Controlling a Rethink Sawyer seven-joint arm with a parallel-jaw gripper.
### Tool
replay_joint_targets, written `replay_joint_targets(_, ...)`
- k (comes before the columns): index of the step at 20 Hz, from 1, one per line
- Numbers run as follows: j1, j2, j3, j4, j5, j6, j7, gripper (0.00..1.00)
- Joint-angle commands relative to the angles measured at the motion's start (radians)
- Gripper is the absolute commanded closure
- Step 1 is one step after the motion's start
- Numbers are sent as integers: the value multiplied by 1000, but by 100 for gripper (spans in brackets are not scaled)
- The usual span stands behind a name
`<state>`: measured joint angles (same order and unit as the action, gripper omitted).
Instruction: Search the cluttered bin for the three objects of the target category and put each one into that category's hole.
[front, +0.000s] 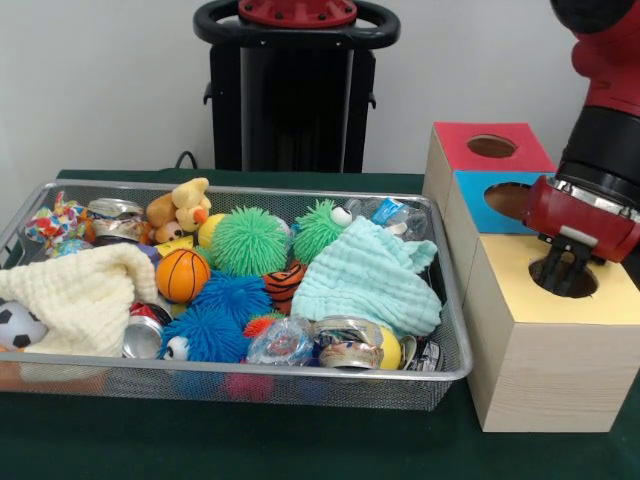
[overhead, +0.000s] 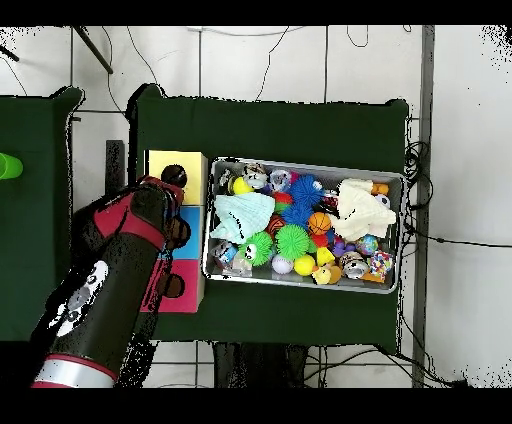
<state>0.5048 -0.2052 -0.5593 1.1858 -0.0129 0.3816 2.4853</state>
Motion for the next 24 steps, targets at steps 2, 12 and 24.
replay_joint_targets(2, -38, 59, 85, 125, -1, -23, 122, 0)
replay_joint_targets(12, -34, 71, 69, 102, 6, 2, 121, 0)
replay_joint_targets(24, -77, -47, 92, 72, 34, 157, 53, 0)
